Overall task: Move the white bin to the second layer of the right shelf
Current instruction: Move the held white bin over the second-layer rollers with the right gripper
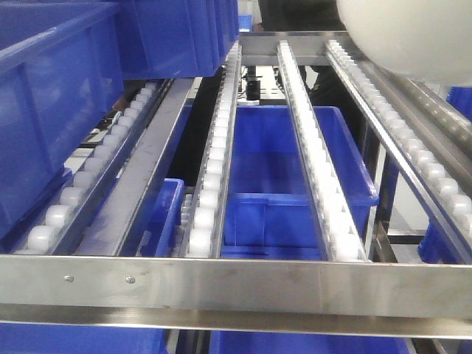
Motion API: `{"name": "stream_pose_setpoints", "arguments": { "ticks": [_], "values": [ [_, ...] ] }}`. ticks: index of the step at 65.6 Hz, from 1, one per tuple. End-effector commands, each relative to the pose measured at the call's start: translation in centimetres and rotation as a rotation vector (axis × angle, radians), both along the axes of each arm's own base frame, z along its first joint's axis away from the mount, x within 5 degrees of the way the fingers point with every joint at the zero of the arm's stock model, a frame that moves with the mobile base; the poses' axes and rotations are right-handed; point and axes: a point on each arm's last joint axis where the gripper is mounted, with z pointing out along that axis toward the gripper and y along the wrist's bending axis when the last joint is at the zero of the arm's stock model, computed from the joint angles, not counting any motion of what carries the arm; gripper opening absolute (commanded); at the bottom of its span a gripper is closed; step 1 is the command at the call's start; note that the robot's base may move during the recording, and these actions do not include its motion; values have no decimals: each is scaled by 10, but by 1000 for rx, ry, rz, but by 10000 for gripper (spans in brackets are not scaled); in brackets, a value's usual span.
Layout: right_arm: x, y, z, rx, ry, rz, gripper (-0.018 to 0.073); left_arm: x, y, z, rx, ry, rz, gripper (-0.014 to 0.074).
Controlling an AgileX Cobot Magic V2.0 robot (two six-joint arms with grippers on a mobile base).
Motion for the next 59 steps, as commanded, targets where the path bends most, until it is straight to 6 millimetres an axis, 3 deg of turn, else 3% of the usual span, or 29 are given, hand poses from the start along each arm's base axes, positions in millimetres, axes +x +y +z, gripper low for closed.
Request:
{"name": "stream_pose_setpoints", "arguments": {
  "ticks": [1,13,34,59],
  "values": [
    [9,2,19,50,-144,-15,53,1,0,-4,-9,-63,-6,85],
    [35,13,10,63,-86,-10,53,1,0,-4,-9,-63,-6,85],
    [92,53,-7,18,70,61,53,1,0,-4,-9,-63,-6,85],
    [144,77,-65,-63,276,53,53,1,0,-4,-9,-63,-6,85]
  ]
}}
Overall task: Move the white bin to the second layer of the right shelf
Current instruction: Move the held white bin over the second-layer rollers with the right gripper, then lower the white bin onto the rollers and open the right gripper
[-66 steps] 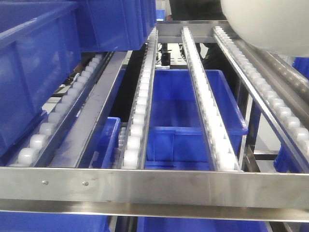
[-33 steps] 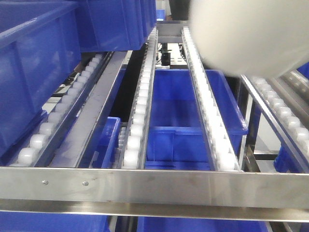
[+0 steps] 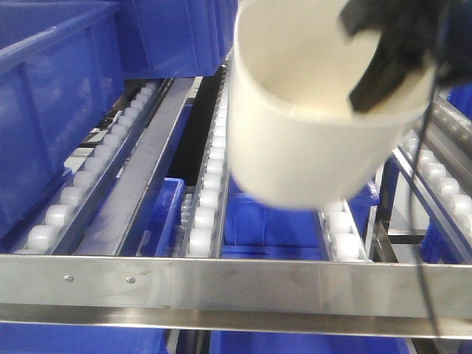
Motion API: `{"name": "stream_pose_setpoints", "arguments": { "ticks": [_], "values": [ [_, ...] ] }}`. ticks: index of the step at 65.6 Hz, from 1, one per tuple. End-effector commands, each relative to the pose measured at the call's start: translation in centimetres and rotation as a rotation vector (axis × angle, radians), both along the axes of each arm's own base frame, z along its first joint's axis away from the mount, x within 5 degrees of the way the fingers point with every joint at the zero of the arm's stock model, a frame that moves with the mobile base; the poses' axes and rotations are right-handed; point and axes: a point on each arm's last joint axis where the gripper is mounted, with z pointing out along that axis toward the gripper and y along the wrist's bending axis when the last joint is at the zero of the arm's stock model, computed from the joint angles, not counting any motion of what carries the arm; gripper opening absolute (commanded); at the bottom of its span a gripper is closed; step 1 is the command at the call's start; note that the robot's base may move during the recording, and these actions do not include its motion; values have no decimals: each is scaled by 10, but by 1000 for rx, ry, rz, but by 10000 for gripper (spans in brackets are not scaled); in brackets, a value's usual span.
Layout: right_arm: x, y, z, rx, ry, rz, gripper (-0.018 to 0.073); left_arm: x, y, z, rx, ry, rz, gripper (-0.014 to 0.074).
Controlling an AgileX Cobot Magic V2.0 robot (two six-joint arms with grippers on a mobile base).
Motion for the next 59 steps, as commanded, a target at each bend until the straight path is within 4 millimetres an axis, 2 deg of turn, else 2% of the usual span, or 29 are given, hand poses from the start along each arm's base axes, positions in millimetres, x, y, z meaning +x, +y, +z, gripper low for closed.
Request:
{"name": "stream_pose_setpoints", "arguments": {
  "ticks": [1,20,39,59],
  "values": [
    [13,5,13,51,-100,-14,53,1,0,-4,-9,-63,-6,85],
    [31,12,-13,34,-72,-21,53,1,0,-4,-9,-63,-6,85],
    [44,18,-18,15,-25,-18,53,1,0,-4,-9,-63,-6,85],
    [50,22,-34,-24,68,-11,53,1,0,-4,-9,-63,-6,85]
  ]
}}
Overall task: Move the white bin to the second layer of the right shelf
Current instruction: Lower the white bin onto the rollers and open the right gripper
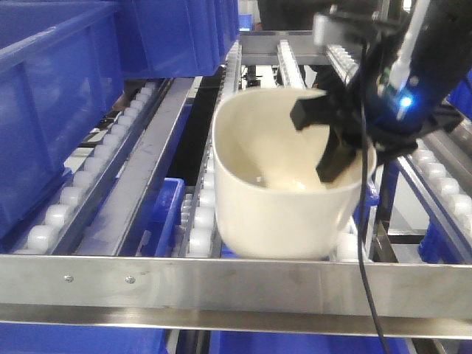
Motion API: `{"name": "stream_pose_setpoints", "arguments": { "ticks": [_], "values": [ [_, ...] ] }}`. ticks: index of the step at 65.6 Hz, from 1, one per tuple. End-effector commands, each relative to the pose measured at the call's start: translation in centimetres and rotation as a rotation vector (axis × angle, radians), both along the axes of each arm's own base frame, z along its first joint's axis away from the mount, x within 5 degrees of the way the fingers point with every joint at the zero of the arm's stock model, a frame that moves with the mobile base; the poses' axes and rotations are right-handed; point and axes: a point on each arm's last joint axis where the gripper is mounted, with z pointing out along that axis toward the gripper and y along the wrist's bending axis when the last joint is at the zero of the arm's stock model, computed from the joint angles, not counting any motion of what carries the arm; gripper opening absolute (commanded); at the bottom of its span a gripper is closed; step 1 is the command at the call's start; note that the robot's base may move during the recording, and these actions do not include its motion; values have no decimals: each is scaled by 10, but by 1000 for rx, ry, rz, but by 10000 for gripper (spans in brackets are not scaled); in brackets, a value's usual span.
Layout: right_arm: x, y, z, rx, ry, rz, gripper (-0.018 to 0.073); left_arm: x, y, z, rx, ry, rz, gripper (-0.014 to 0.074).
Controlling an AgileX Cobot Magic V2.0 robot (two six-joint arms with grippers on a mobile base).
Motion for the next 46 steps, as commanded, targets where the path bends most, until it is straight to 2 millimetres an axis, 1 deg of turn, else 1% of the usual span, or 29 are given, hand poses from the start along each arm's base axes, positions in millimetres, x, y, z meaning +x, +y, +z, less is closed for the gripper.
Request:
{"name": "stream_pose_setpoints", "arguments": {
  "ticks": [1,18,34,38,43,46],
  "values": [
    [5,1,22,43,-90,-7,53,1,0,-4,-9,-63,-6,85],
    [7,2,14,30,-61,-6,53,1,0,-4,-9,-63,-6,85],
    [7,3,13,29,-59,-6,58,1,0,-4,-9,-63,-6,85],
    [7,3,13,30,-60,-6,94,1,0,-4,-9,-63,-6,85],
    [7,3,13,30,-60,-6,190,1,0,-4,-9,-63,-6,85],
    [8,3,14,31,-62,-6,272,1,0,-4,-9,-63,-6,85]
  ]
}}
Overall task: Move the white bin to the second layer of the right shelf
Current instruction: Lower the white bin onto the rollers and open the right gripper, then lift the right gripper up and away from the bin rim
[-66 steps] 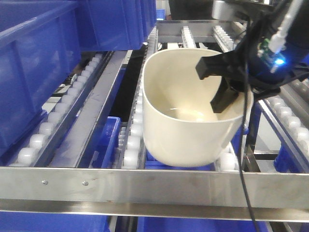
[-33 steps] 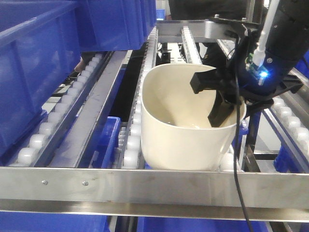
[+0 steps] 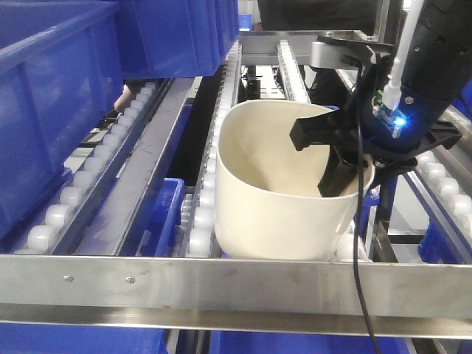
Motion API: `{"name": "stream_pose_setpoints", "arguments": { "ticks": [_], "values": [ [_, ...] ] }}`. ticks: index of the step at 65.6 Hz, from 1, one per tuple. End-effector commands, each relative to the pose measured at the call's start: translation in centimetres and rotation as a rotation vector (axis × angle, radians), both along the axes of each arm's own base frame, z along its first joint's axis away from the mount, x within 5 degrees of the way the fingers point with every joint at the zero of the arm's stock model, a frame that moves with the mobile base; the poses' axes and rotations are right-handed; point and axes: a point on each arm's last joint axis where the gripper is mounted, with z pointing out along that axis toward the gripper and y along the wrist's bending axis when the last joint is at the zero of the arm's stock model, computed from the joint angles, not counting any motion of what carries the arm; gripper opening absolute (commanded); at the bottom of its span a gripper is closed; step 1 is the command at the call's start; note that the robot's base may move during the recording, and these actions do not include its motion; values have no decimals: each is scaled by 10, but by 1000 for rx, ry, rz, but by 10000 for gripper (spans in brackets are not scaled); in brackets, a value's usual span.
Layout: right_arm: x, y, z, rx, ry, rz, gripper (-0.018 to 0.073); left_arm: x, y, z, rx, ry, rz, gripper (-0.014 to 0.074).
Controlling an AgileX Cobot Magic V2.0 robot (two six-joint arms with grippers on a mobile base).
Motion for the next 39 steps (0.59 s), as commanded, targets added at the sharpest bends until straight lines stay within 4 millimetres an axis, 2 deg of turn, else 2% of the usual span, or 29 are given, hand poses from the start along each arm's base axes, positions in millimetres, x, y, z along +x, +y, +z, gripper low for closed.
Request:
{"name": "stream_pose_setpoints", "arguments": {
  "ticks": [1,4,9,39],
  "values": [
    [5,1,25,47,-100,-7,295,1,0,-4,-9,-63,-6,85],
    [5,1,26,49,-105,-8,389,1,0,-4,-9,-63,-6,85],
    [4,1,29,53,-113,-8,441,1,0,-4,-9,-63,-6,85],
    [-10,-6,70,108,-229,-9,441,1,0,-4,-9,-63,-6,85]
  ]
}}
